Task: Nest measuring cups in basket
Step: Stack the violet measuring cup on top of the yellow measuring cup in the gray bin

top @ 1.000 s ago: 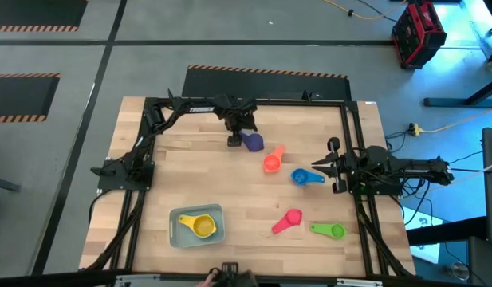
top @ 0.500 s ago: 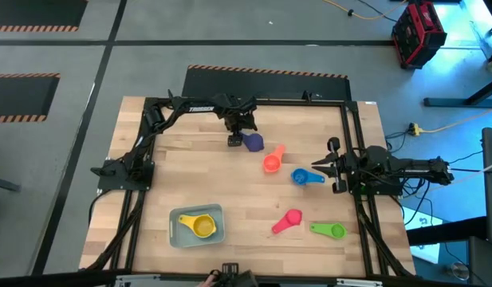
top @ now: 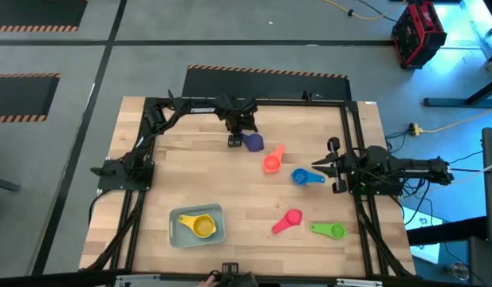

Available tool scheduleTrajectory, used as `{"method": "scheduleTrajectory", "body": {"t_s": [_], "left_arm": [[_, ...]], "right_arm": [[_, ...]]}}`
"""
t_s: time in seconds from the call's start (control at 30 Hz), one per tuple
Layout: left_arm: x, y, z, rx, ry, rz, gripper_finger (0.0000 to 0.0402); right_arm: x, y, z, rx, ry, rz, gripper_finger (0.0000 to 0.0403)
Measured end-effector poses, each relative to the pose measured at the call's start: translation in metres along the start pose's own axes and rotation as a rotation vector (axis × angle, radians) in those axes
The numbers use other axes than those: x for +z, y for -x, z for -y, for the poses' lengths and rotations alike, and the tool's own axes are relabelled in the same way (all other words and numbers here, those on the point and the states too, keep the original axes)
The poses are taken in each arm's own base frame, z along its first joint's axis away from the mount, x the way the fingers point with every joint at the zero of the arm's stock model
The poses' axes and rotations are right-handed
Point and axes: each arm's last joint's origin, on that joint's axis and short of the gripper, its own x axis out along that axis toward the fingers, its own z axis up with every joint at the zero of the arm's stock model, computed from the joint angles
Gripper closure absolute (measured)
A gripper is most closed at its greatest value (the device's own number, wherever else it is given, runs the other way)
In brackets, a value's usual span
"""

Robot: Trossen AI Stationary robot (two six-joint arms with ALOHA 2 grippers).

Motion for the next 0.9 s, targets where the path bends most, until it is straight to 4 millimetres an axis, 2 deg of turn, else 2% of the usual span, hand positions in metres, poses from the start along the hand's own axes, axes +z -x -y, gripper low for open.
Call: {"method": "scheduleTrajectory", "body": {"t_s": [0.57,0.9], "left_arm": [[0.006,0.0,0.013,0.024,-0.035,-0.018,0.0266],[0.01,0.0,0.022,0.062,-0.069,-0.036,0.0274]], "right_arm": [[0.0,0.0,0.0,0.0,0.0,0.001,0.035],[0.0,0.0,0.0,0.0,0.0,0.0,0.035]]}}
